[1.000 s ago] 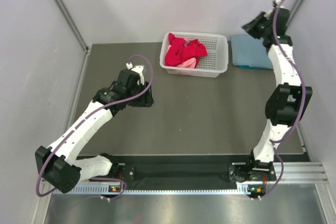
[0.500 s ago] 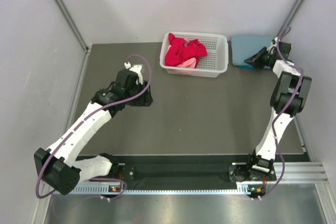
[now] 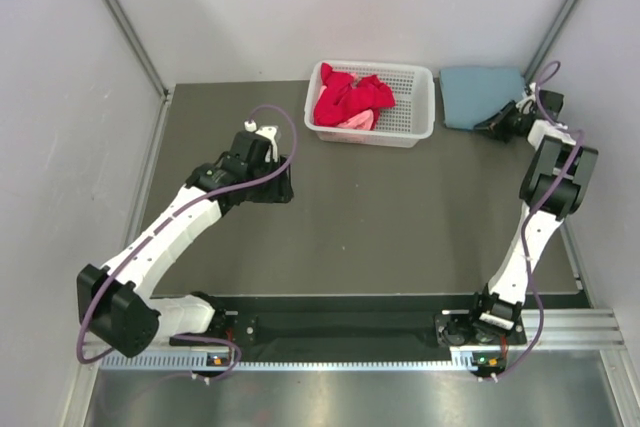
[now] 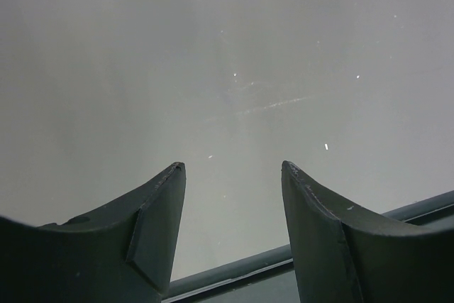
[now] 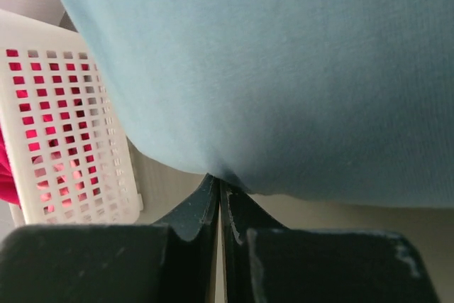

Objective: Fold and stack the t-shirts

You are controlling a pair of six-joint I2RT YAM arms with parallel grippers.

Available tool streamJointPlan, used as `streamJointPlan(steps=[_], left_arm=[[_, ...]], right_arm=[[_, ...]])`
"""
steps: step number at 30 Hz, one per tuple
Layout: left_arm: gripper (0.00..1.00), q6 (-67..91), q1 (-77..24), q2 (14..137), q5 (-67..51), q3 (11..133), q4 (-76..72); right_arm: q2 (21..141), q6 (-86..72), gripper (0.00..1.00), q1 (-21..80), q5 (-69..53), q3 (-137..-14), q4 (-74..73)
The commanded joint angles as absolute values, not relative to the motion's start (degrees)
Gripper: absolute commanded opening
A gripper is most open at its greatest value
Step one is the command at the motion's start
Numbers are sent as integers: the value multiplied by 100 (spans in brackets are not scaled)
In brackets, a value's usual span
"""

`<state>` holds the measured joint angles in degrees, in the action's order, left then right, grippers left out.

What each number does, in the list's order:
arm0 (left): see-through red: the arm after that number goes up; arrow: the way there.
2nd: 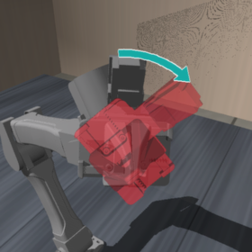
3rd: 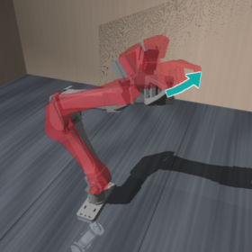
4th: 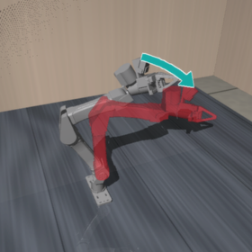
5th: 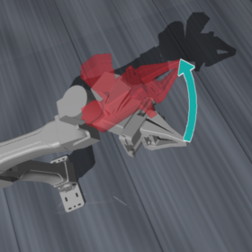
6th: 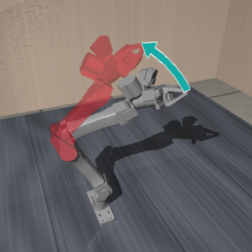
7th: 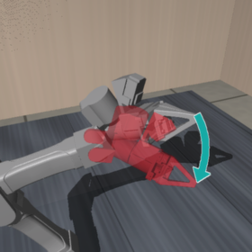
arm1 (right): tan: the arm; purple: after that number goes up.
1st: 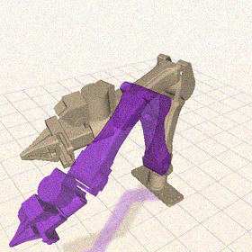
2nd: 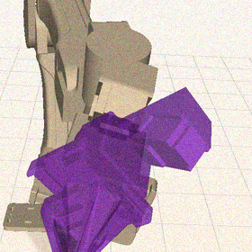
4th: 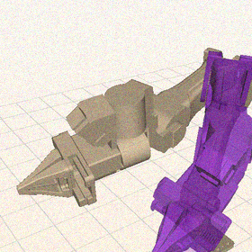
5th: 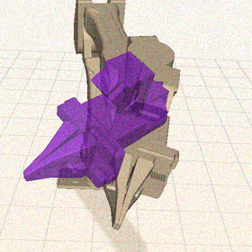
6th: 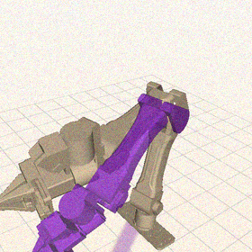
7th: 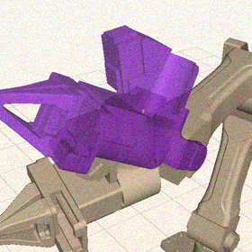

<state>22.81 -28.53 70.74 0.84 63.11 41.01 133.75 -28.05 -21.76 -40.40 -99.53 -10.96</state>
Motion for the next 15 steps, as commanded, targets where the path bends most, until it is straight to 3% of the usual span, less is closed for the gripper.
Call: streamJointPlan(steps=[1,6,15], left_arm=[[62,2259,-2812,7136,26,6574,3823],[62,2276,-2804,7189,-176,6522,3762],[62,2391,-2777,7014,-53,6460,4051]], right_arm=[[12457,-2540,0,-2232,-3885,-9968,-906],[12181,-2505,0,-2338,-3420,-10089,-905],[13139,-2373,0,-2470,-2067,-11083,-1099]])
